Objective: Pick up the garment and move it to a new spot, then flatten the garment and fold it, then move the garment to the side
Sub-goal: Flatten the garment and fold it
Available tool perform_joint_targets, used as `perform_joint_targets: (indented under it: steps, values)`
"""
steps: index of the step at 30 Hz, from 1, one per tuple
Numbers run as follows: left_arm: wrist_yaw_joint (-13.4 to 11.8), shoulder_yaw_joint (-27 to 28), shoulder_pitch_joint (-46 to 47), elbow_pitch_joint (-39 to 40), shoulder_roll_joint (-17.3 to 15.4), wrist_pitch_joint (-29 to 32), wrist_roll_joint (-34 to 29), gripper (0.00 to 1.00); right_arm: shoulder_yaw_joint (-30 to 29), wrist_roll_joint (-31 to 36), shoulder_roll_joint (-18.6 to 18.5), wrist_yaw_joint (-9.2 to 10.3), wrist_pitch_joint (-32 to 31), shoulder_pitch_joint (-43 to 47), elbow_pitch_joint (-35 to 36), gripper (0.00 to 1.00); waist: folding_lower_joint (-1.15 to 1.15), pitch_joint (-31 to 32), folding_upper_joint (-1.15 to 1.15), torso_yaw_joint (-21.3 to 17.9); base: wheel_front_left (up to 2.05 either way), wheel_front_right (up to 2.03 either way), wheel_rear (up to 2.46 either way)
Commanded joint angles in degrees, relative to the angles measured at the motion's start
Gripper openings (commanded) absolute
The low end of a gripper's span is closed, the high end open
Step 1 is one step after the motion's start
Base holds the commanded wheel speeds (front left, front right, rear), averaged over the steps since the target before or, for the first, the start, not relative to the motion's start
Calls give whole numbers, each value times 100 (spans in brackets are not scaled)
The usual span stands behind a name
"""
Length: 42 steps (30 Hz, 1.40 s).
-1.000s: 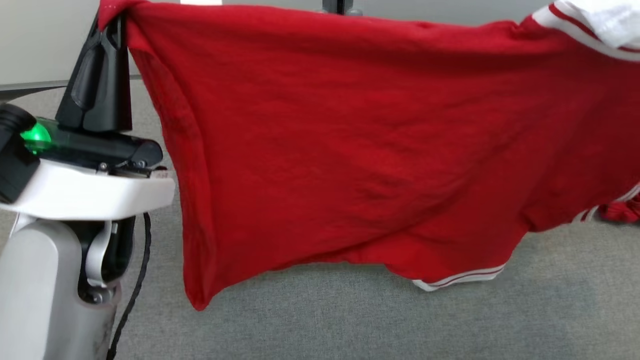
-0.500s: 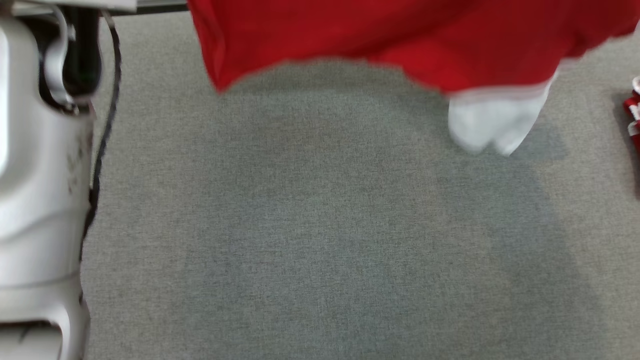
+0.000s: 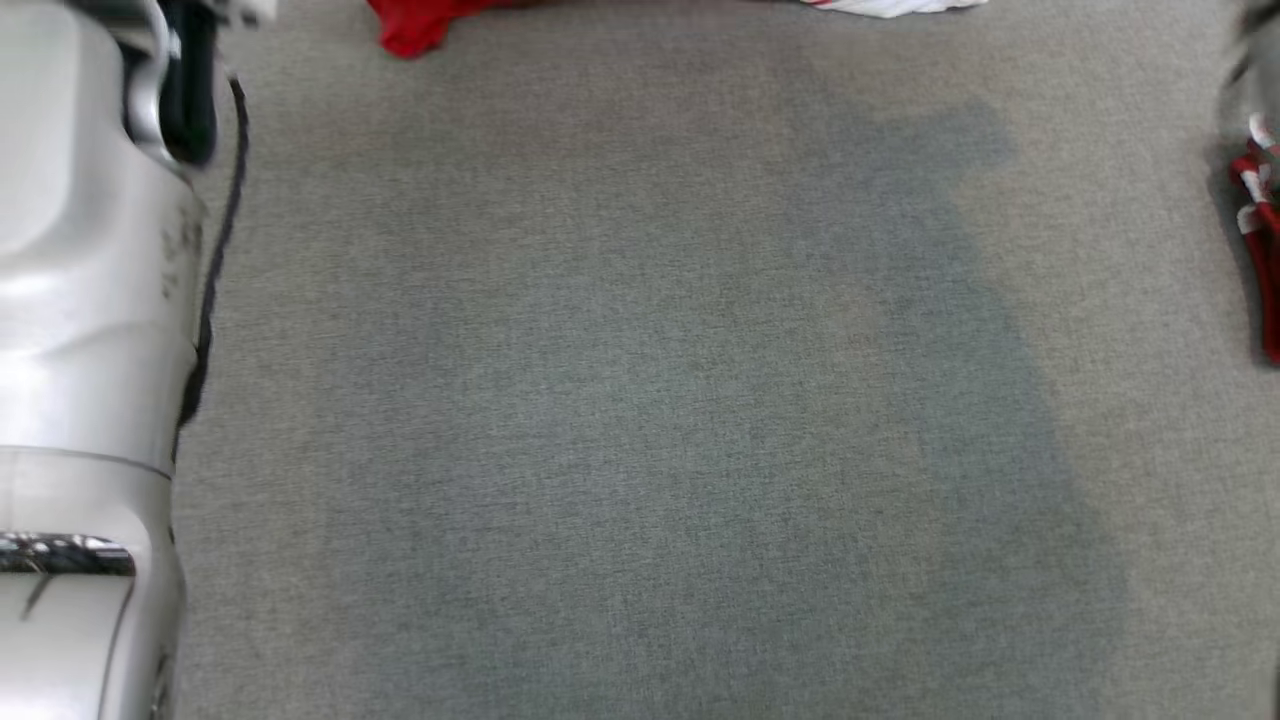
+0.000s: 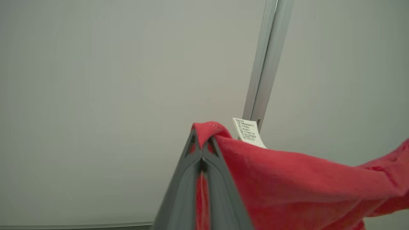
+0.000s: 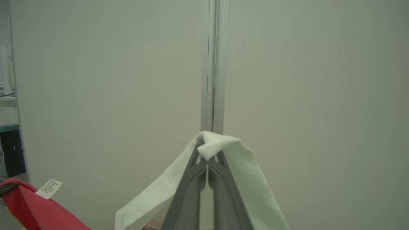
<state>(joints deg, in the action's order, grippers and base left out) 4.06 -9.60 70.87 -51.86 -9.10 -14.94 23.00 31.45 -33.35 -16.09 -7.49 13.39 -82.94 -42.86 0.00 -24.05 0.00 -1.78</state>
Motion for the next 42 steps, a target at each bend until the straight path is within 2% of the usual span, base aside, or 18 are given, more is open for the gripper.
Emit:
perform_joint_targets:
  steps: [1, 5, 8, 11, 15, 23, 28, 33, 42]
  values:
    - [45, 1, -125, -127, -2, -21, -40, 0, 52, -150, 70, 0, 63, 239, -93, 0, 0, -68, 0, -64, 0, 0, 0]
    - [116, 86, -555, -509, 140, -26, -21, 0, 413, -577, 265, 1, 157, 1134, -474, 0, 0, -169, 0, -120, 0, 0, 0]
    - [173, 183, -989, -588, 231, -28, -2, 0, 381, -931, 345, 0, 189, 1856, -362, 0, 0, -218, 0, -126, 0, 0, 0]
    - [213, 331, -1460, -416, 299, -28, -10, 0, 46, -1033, 336, 0, 187, 2675, 99, 0, 0, -246, 0, -141, 0, 0, 0]
    - [245, 582, -2183, 42, 347, -29, -105, 0, -427, -815, 331, 0, 188, 3736, 847, 0, 0, -148, 0, -155, 0, 0, 0]
    - [320, 832, -3693, 1143, 464, -30, -290, 0, -1305, -226, 254, 0, 185, 6119, 2641, 0, 0, 420, 0, -39, 0, 0, 0]
    - [323, 962, -4742, 1879, 466, -29, -334, 0, -1588, 61, 198, 0, 186, 7494, 3498, 0, 0, 876, 0, -39, 0, 0, 0]
    - [111, 1001, -5940, 2750, 494, 126, -284, 0, -1870, 299, 201, 0, -236, 8602, 4171, 0, 0, 1321, 0, -67, 0, 0, 0]
    - [-377, 942, -7837, 4668, 532, 1146, -78, 0, -2510, 548, 393, 0, -1335, 10101, 5271, 0, 0, 1791, 0, -44, 0, 0, 0]
